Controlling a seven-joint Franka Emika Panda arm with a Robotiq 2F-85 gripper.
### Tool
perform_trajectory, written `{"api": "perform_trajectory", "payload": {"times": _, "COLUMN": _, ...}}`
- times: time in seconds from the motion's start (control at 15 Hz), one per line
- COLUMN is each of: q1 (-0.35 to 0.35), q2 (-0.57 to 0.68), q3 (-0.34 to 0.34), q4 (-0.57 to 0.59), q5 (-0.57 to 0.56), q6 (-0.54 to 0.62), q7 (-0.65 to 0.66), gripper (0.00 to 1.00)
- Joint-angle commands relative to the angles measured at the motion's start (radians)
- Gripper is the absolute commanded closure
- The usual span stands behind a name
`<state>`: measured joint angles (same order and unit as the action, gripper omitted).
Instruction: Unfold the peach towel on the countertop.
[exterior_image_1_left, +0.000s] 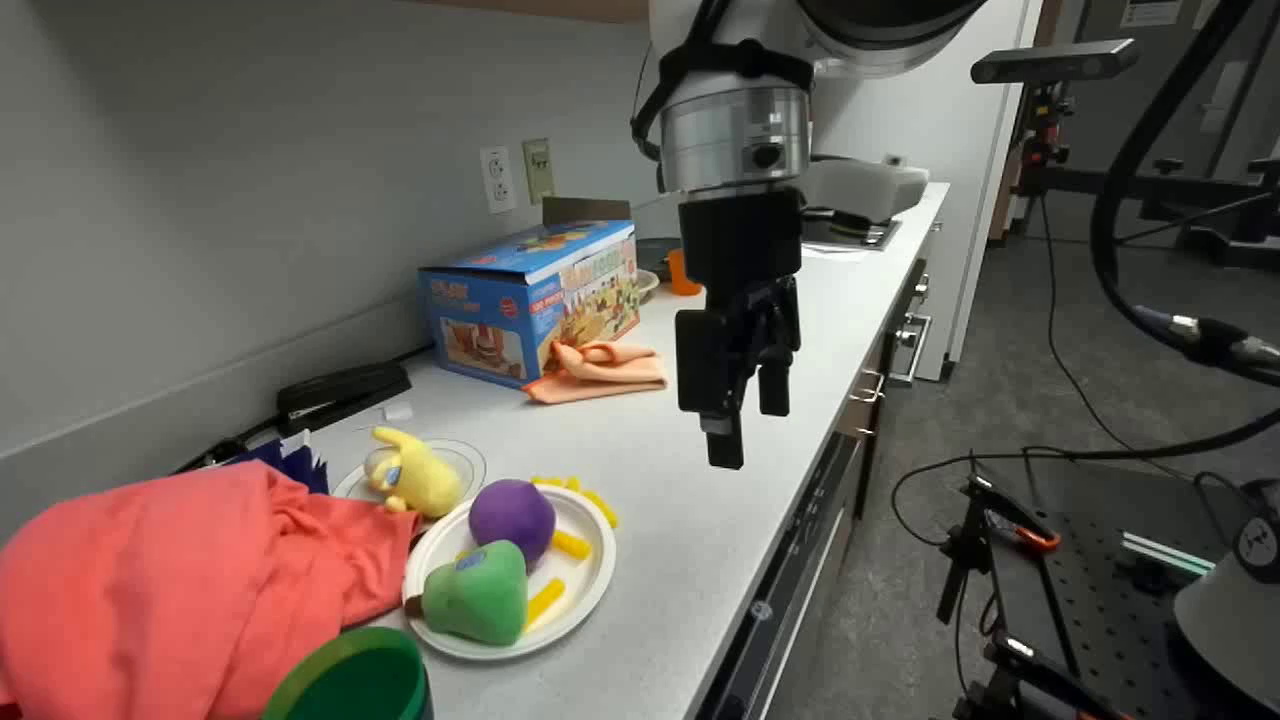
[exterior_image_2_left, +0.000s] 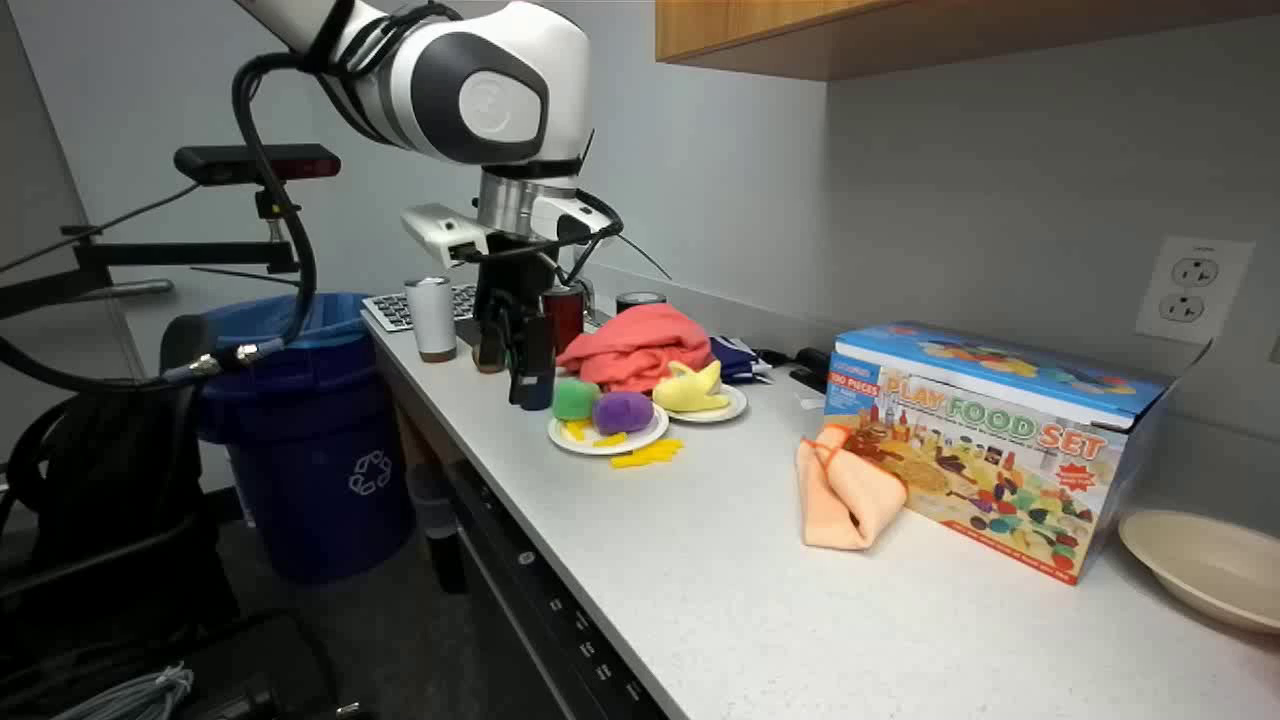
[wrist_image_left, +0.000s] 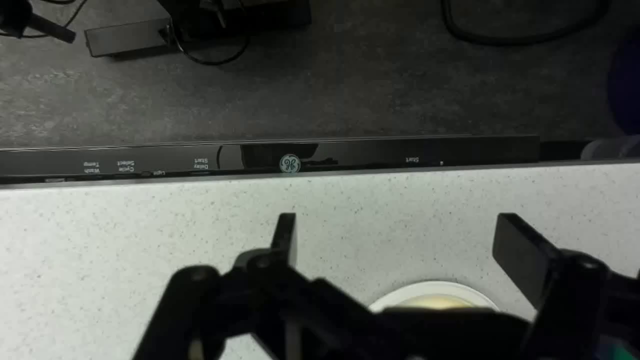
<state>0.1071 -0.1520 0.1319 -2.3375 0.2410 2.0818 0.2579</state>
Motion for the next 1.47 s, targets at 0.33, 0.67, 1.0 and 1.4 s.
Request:
{"api": "perform_trajectory", "payload": {"times": 0.33, "q1": 0.001, "q2": 0.000, "q3": -0.002, "q4": 0.001, "q5": -0.001, "q6": -0.002, "q7": 0.000, "gripper": 0.00}}
{"api": "perform_trajectory", "payload": {"times": 0.67, "q1": -0.009, "q2": 0.018, "q3": -0.008, "q4": 0.049, "q5": -0.030, "q6": -0.032, "q7": 0.008, "gripper": 0.00}}
{"api": "perform_trajectory", "payload": {"times": 1.0, "q1": -0.058, "q2": 0.048, "q3": -0.053, "q4": 0.200, "q5": -0.135, "q6": -0.121, "q7": 0.006, "gripper": 0.00}}
{"api": "perform_trajectory", "payload": {"times": 1.4, "q1": -0.097, "q2": 0.061, "q3": -0.098, "q4": 0.267, "q5": -0.243, "q6": -0.134, "q7": 0.001, "gripper": 0.00}}
